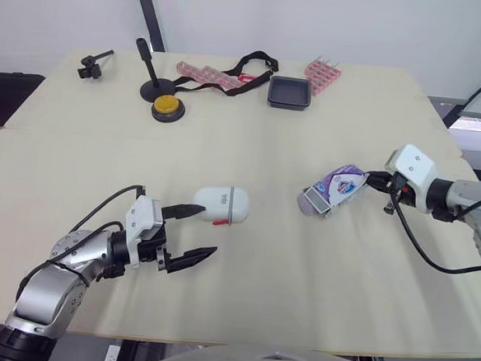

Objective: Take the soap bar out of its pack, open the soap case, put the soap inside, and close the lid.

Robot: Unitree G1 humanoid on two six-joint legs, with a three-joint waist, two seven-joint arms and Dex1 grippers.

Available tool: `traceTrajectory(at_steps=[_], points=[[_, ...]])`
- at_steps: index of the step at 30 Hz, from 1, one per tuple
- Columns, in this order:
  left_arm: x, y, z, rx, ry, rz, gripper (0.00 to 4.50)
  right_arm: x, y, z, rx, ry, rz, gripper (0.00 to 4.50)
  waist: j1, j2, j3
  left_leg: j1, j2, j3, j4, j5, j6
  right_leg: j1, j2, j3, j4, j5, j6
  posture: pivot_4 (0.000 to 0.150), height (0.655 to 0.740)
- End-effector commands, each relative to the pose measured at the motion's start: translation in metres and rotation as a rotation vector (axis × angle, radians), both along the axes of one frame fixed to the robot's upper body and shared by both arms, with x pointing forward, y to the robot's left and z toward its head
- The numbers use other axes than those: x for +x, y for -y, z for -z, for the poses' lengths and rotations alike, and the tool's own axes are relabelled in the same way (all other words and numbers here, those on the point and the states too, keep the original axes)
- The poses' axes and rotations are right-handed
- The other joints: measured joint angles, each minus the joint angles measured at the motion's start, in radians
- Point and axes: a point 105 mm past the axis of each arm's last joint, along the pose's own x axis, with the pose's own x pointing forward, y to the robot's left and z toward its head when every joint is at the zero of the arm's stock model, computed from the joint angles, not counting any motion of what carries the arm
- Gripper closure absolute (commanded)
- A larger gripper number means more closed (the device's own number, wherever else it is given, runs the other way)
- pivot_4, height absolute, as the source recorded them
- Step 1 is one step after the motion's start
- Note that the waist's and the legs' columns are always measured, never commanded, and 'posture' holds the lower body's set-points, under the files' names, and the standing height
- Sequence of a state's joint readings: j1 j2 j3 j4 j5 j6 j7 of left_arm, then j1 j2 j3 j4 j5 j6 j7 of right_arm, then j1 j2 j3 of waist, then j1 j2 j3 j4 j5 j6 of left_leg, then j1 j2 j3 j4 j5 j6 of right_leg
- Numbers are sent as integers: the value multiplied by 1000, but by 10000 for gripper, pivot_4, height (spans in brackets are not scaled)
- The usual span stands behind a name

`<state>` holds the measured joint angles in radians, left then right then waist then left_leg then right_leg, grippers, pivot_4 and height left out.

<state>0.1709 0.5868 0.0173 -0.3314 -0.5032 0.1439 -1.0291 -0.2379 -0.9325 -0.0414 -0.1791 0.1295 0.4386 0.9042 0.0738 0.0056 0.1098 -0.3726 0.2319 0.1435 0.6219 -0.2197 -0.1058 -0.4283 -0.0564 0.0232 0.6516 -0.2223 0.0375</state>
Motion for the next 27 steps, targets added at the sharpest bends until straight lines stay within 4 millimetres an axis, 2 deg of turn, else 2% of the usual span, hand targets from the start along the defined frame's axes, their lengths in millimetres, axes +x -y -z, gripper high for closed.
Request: traceTrajectory(at_steps=[1,8,13,15,17,20,23,27], points=[[1,2,-7,-1,31,14,0,2,5,-36,-142,140,13,44335,0,0,0,0,0,0,0,0,0,0,0,1,0,0,0,1500,7291],[3,3,-7,-1,36,26,0,1,7,-60,-370,229,-31,44335,-5,-1,-1,1,1,0,0,0,0,0,0,2,0,0,0,1500,7291],[2,5,-6,-4,37,35,0,5,17,-70,-378,243,13,44335,-7,-1,-1,1,1,0,0,0,0,0,0,2,0,0,0,1500,7291],[2,6,-6,-2,38,39,0,7,29,-72,-287,220,94,44335,-5,-1,-1,1,1,0,0,0,0,0,0,2,0,0,0,1500,7291],[2,5,-6,-1,39,41,0,10,45,-74,-113,205,227,44335,-4,-1,-1,1,0,0,0,0,0,0,0,2,0,0,0,1500,7291],[3,5,-6,0,40,39,0,10,75,-68,-53,226,368,44335,0,0,-1,1,0,0,0,0,0,0,0,2,0,0,0,1500,7291],[3,6,-5,-2,40,39,0,7,100,-51,25,248,515,44335,2,-1,-1,1,0,0,0,0,0,0,0,2,0,0,0,1500,7291],[5,7,-5,-9,38,36,0,3,115,-32,169,285,710,44335,-3,0,-2,1,0,1,0,0,0,0,0,2,1,0,0,1500,7291]])
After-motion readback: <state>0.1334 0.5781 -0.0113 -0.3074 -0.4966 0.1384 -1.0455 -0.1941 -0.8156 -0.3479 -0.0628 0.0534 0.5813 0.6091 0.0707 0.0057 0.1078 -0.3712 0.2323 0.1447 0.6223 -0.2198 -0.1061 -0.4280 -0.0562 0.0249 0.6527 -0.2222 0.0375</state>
